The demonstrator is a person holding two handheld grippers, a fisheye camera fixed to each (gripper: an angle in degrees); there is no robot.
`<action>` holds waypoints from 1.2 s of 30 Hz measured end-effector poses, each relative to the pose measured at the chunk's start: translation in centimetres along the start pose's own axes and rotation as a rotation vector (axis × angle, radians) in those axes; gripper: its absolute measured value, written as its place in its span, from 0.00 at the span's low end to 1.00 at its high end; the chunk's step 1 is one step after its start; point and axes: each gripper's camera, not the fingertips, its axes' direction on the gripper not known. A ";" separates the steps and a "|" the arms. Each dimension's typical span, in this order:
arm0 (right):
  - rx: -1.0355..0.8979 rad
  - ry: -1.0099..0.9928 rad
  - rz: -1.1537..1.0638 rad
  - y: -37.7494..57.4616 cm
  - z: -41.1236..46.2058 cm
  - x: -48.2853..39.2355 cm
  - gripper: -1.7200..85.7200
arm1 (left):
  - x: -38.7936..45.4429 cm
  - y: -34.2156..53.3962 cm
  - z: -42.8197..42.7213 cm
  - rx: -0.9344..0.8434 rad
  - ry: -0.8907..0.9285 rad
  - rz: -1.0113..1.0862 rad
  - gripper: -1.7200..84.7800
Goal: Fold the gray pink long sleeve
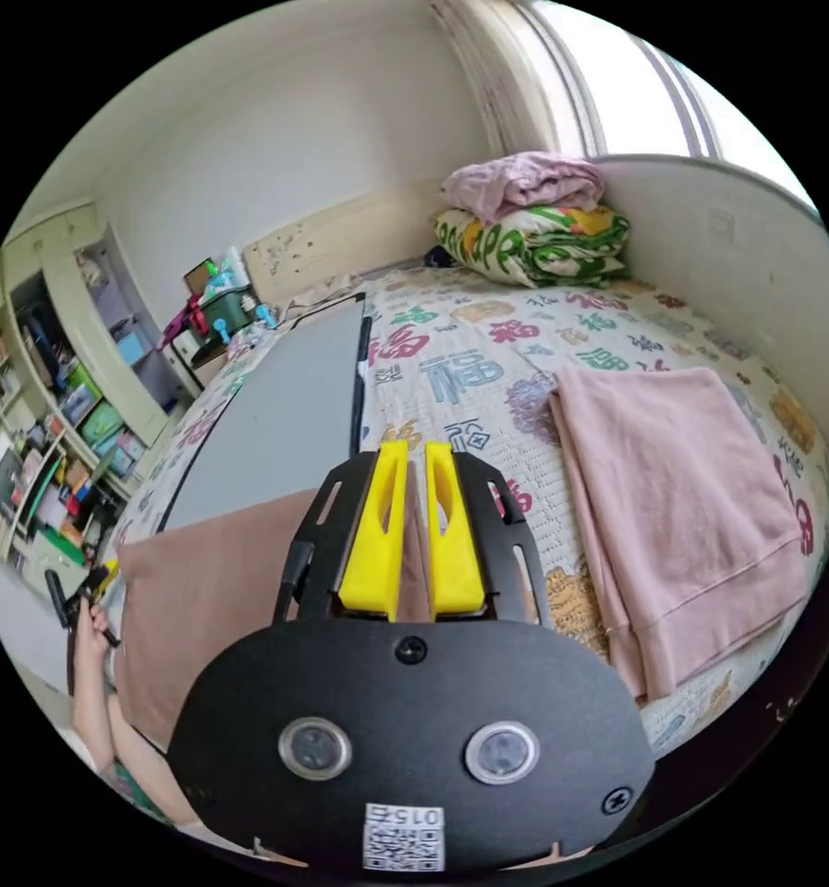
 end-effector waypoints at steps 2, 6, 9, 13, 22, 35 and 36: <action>-0.020 -0.077 -0.172 4.3 -0.6 -2.4 0.08 | -0.4 -0.4 -0.7 -0.039 0.063 0.009 0.09; -0.081 -0.253 -0.391 12.9 -0.9 -8.9 0.10 | -1.2 -0.2 -0.7 -0.006 0.094 -0.032 0.10; -0.273 -0.525 -0.591 20.7 0.7 -15.2 0.11 | -1.6 -1.5 0.5 -0.051 0.104 -0.053 0.12; -0.532 -0.747 -0.887 30.7 2.6 -22.0 0.12 | -1.4 -3.0 1.6 -0.091 -0.006 -0.027 0.13; -0.444 -0.347 -1.175 41.2 6.0 -21.3 0.11 | -1.2 -5.1 3.0 -0.165 -0.007 0.017 0.10; -0.551 -0.534 -0.910 38.8 9.5 -10.8 0.03 | -1.4 -8.1 2.7 -0.166 0.064 -0.039 0.10; -0.553 -0.535 -0.911 38.8 9.6 -10.5 0.03 | -1.4 -8.3 2.8 -0.174 0.068 -0.038 0.10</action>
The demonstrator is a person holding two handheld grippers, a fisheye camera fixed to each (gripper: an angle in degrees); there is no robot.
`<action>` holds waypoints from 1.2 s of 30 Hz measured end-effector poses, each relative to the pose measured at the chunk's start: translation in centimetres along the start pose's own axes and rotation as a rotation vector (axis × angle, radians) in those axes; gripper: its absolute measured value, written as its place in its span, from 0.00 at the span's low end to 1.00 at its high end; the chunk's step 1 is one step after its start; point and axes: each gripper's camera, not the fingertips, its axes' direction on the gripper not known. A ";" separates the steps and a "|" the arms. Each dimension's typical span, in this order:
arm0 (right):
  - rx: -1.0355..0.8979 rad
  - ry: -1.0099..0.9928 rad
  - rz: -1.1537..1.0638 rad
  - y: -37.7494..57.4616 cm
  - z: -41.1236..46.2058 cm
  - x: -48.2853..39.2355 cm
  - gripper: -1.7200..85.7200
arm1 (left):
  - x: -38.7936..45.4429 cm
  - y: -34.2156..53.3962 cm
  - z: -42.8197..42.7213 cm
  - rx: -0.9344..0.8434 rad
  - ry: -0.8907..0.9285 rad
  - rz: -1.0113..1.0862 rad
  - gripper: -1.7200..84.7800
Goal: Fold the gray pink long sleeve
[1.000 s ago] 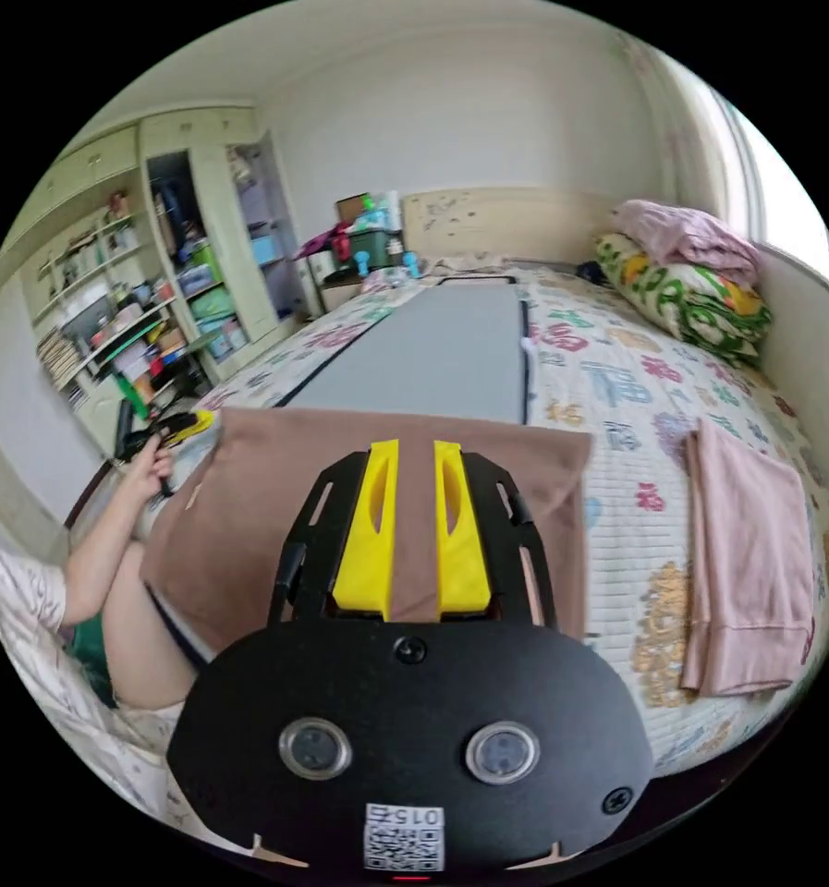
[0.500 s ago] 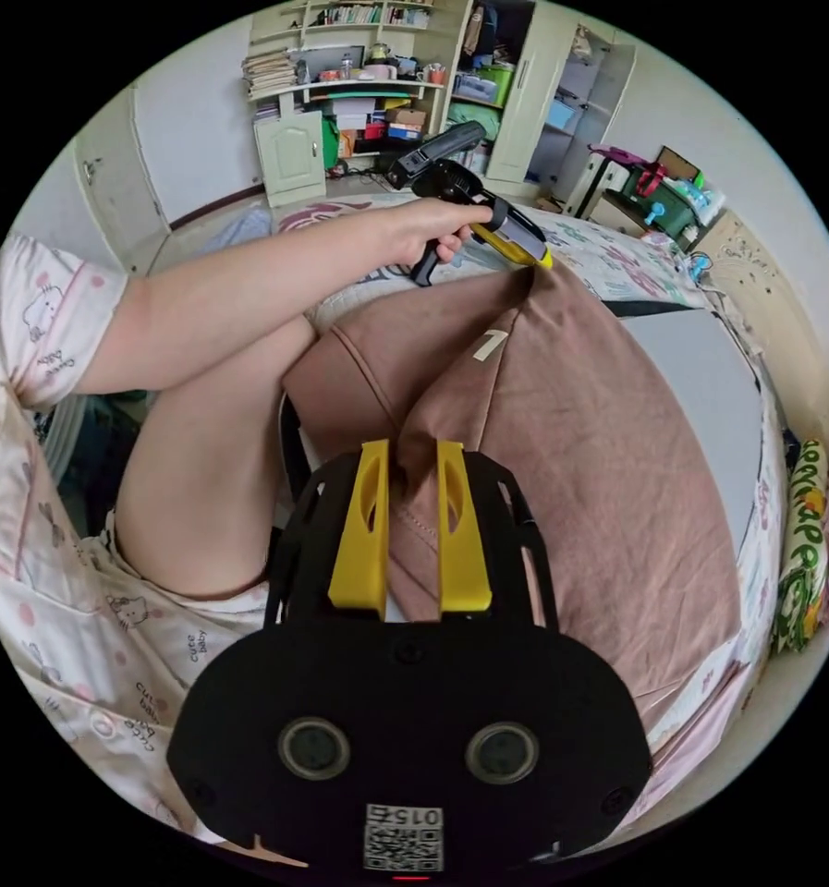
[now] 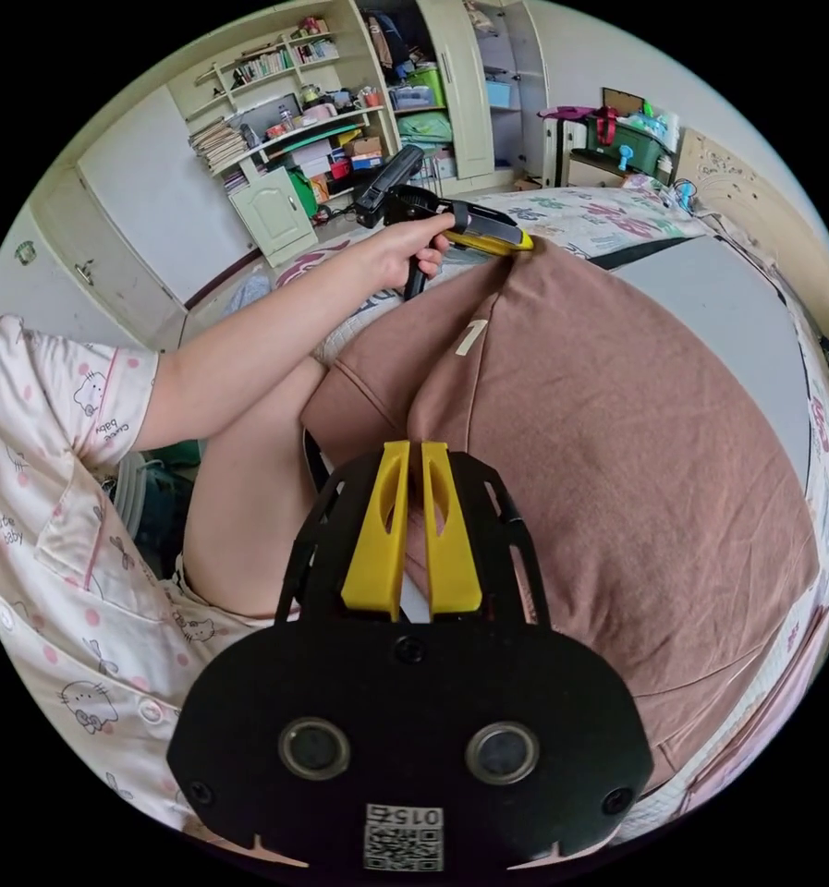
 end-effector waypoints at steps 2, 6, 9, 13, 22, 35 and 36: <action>-0.005 0.006 -0.014 0.6 -0.1 0.6 0.03 | 0.3 -0.9 0.1 -0.032 0.007 0.001 0.09; -0.021 0.033 -0.043 0.9 -0.2 1.0 0.03 | 1.1 -1.8 -0.7 -0.035 0.010 0.012 0.06; -0.031 0.058 -0.064 1.0 -0.4 1.3 0.03 | 2.8 -2.7 -1.4 -0.033 -0.039 0.054 0.04; -0.033 0.071 -0.076 0.8 -1.0 1.9 0.03 | 6.1 -3.8 -2.8 -0.008 -0.155 0.133 0.03; -0.036 0.051 -0.056 -0.8 -2.0 4.1 0.05 | 11.6 -6.4 -3.1 -0.083 -0.356 0.222 0.03; 0.246 -0.069 0.162 5.5 -15.3 10.4 0.04 | 19.6 -2.1 -15.9 0.218 -0.292 0.319 0.01; 0.269 -0.047 0.194 6.1 -16.2 10.9 0.04 | 20.5 -2.2 -16.0 0.217 -0.295 0.336 0.01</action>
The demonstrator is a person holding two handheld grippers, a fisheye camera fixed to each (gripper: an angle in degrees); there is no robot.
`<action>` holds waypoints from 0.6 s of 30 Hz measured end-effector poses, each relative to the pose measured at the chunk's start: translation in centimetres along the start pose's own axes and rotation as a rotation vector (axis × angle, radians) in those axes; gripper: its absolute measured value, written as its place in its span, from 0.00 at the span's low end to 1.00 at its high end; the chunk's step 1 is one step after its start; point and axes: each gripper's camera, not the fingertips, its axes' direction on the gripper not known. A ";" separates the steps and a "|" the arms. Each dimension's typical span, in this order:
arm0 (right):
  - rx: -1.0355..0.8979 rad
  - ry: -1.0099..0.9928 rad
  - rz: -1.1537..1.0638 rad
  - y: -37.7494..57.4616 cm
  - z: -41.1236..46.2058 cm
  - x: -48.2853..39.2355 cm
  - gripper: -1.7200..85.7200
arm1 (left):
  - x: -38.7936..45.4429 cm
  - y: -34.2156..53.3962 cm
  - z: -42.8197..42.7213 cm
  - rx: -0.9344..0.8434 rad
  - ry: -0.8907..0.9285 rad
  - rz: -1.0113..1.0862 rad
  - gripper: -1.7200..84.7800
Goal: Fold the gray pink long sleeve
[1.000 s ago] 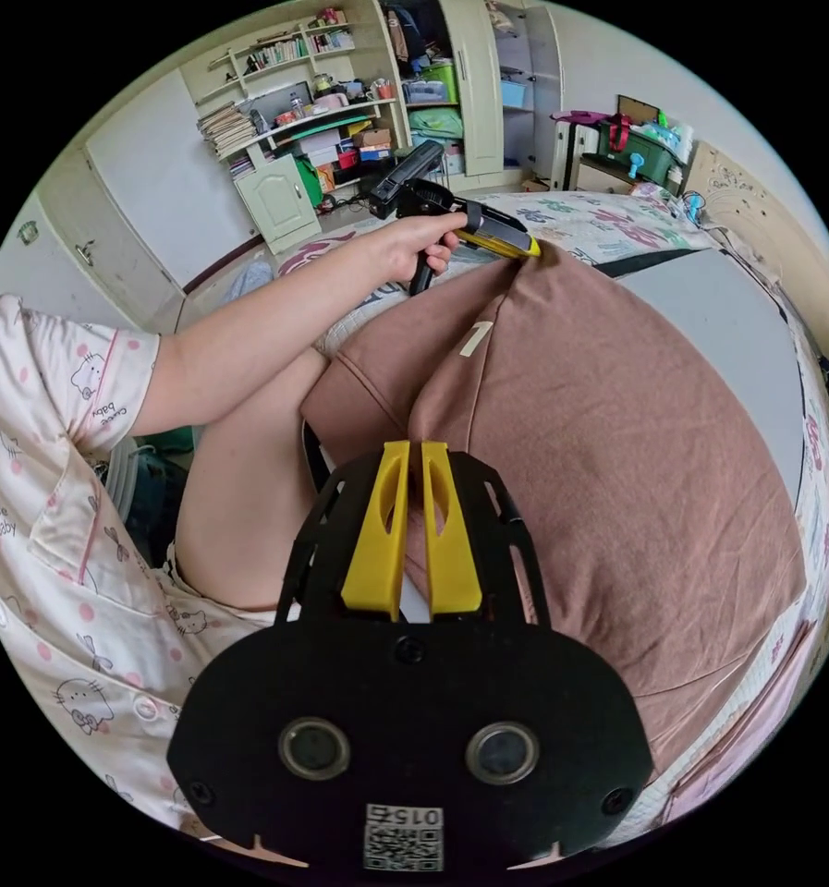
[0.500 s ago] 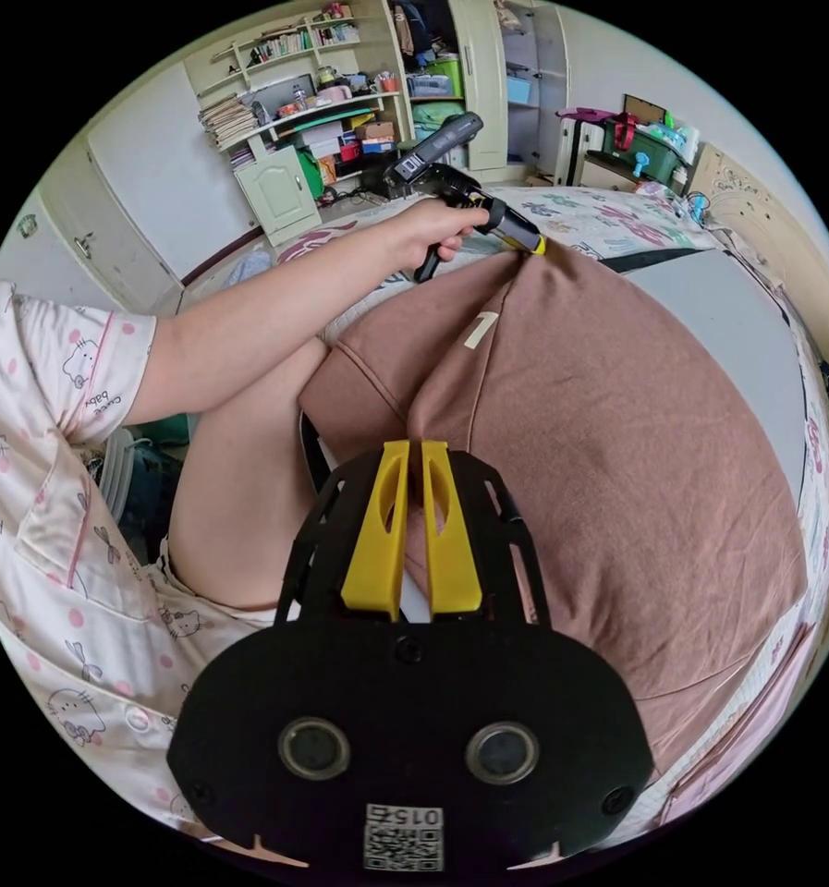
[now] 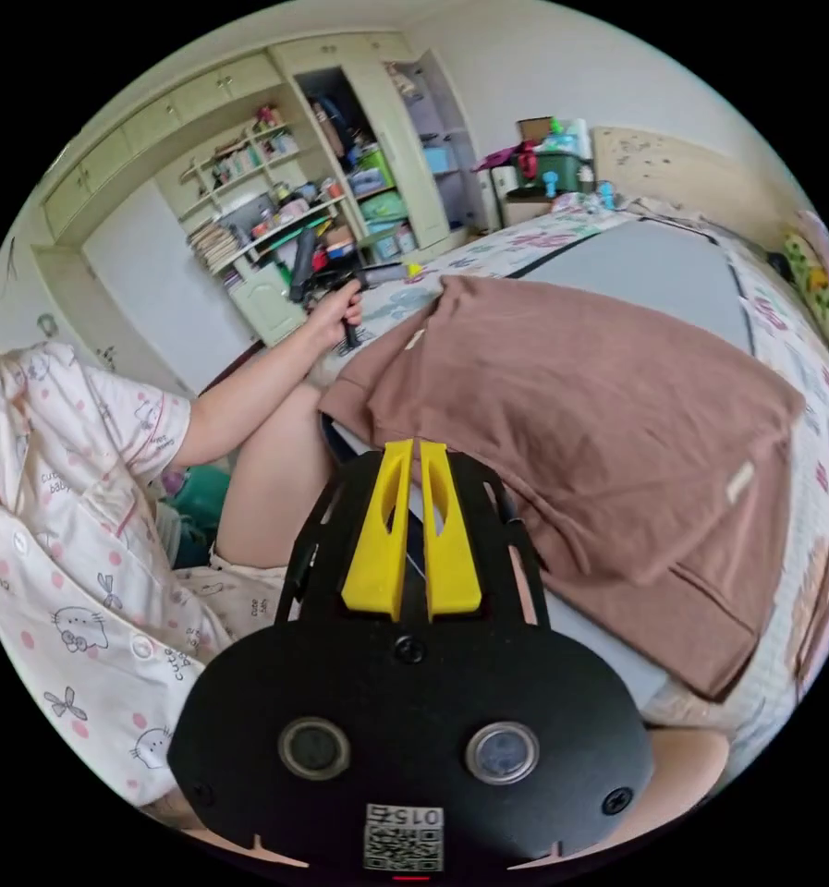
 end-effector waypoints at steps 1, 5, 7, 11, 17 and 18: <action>0.049 0.068 0.060 0.5 -2.1 1.2 0.04 | 1.7 -1.0 -0.5 0.010 0.012 0.032 0.01; 0.184 0.381 0.313 2.6 -10.1 6.1 0.07 | 9.5 -5.4 -0.2 -0.044 0.239 0.261 0.01; 0.219 0.416 0.440 3.5 -12.9 8.9 0.10 | 12.8 -7.9 0.6 -0.069 0.305 0.316 0.02; 0.195 0.489 0.713 4.7 -15.1 14.2 0.17 | 22.1 -13.9 4.2 -0.118 0.484 0.466 0.04; 0.125 0.249 0.816 2.5 -13.8 19.0 0.17 | 38.1 -20.5 12.7 -0.214 0.487 0.612 0.13; 0.114 0.232 0.813 2.1 -13.7 19.2 0.17 | 39.7 -21.1 13.9 -0.242 0.492 0.628 0.14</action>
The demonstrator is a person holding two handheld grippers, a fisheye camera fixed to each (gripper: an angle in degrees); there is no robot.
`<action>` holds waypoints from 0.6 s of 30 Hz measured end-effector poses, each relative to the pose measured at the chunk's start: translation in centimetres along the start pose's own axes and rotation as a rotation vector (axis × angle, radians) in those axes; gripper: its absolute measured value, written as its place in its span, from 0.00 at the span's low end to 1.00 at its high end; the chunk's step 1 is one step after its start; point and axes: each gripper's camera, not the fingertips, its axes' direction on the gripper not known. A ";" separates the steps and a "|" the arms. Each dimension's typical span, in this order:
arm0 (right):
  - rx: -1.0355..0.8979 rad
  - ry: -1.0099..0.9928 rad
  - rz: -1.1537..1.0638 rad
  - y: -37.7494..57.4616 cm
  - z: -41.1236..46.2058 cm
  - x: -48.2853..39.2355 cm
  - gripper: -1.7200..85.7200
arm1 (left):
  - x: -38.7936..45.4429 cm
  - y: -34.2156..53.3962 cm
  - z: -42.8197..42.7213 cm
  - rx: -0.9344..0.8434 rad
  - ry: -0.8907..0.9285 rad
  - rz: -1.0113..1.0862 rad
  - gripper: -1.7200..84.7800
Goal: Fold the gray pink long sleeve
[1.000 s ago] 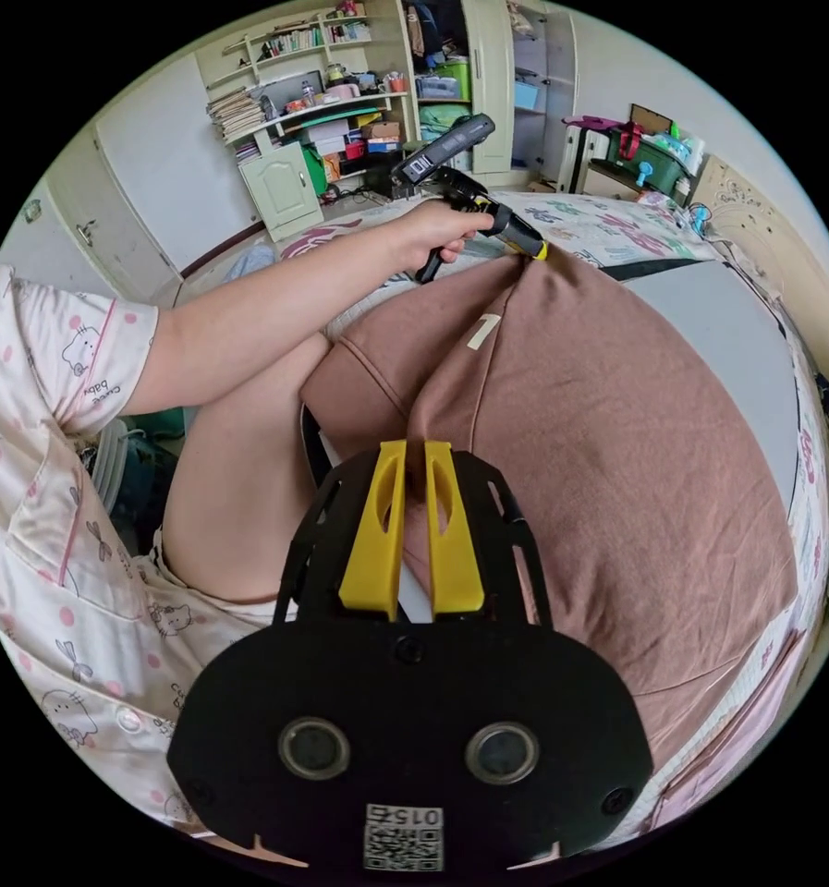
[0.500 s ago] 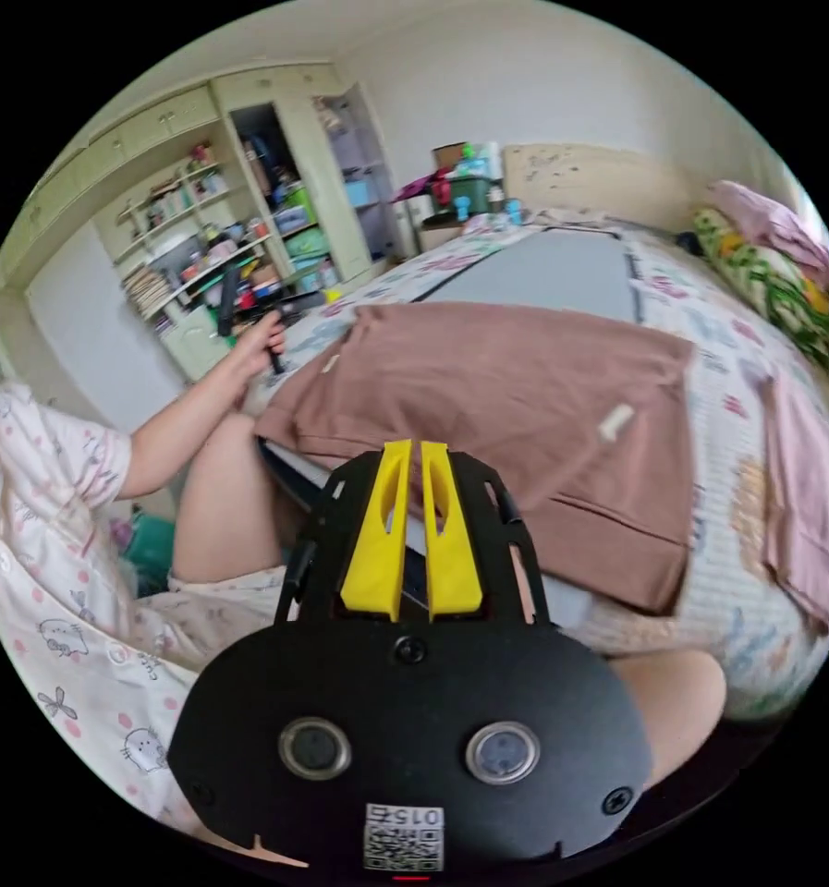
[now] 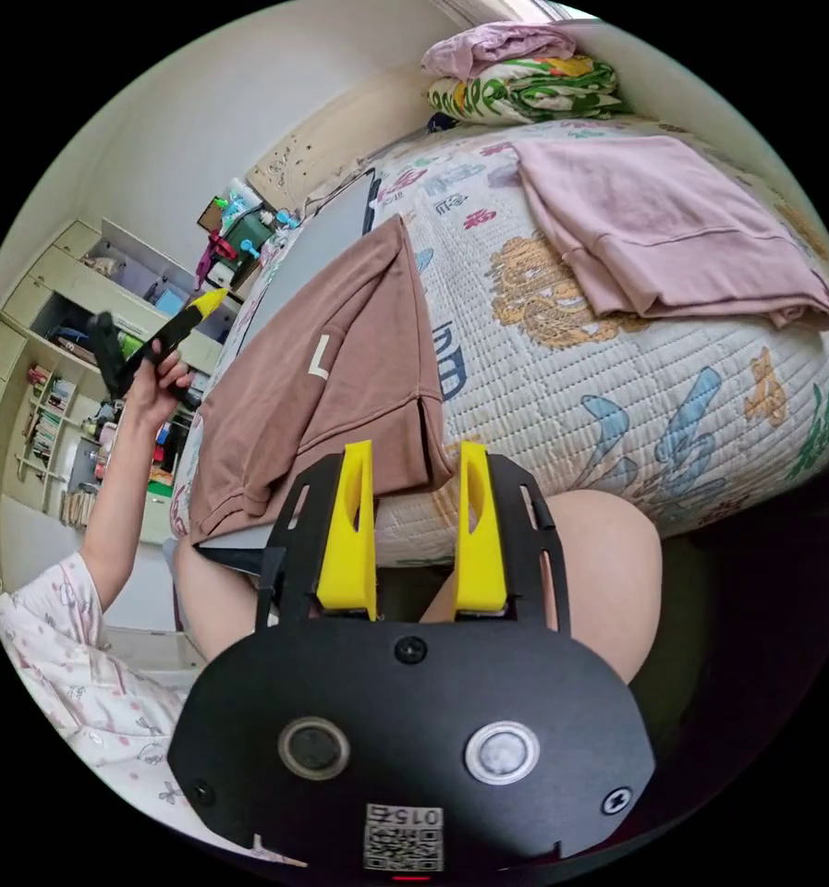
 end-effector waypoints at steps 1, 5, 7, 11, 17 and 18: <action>-0.032 -0.005 -0.014 -0.7 0.5 -0.4 0.17 | 0.5 -2.9 2.7 -0.050 0.014 0.017 0.13; -0.058 0.045 -0.061 -1.8 0.8 -2.2 0.16 | 0.6 -12.8 11.2 -0.190 0.044 -0.001 0.11; -0.057 0.038 -0.065 -1.9 0.8 -2.4 0.13 | 0.3 -16.4 14.3 -0.213 0.041 -0.026 0.11; -0.056 -0.003 -0.072 -2.0 0.9 -2.5 0.08 | -1.0 -21.1 22.0 -0.371 -0.040 -0.112 0.15; -0.027 -0.046 -0.098 -0.9 1.3 -2.1 0.04 | -1.9 -21.4 27.0 -0.515 -0.146 -0.152 0.12; -0.022 -0.050 -0.099 -0.7 1.4 -2.0 0.04 | -2.1 -21.2 27.1 -0.526 -0.150 -0.167 0.11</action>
